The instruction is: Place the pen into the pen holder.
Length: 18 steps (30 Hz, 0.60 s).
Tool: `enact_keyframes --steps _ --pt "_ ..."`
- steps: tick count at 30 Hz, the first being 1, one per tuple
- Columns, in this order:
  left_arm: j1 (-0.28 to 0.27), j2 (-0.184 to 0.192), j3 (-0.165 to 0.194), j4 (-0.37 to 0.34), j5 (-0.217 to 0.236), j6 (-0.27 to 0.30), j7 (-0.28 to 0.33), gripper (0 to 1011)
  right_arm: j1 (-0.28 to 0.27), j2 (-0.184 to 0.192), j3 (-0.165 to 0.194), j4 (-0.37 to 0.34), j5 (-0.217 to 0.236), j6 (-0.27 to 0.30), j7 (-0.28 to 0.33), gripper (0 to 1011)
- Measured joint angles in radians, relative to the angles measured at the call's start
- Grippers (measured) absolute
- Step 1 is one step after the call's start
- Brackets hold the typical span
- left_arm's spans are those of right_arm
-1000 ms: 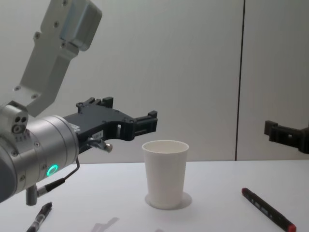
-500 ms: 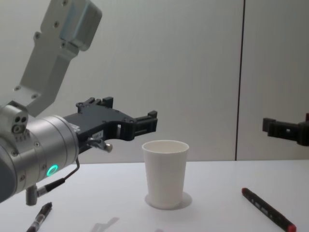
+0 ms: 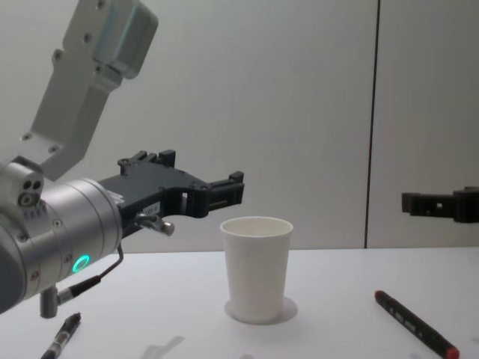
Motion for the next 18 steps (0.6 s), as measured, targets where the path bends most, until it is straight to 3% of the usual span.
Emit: enact_keyframes --steps 18 --pt "0.0 0.0 0.0 0.0 0.0 0.0 0.0 1000 0.125 -0.025 0.004 0.125 -0.012 0.171 0.051 1001"
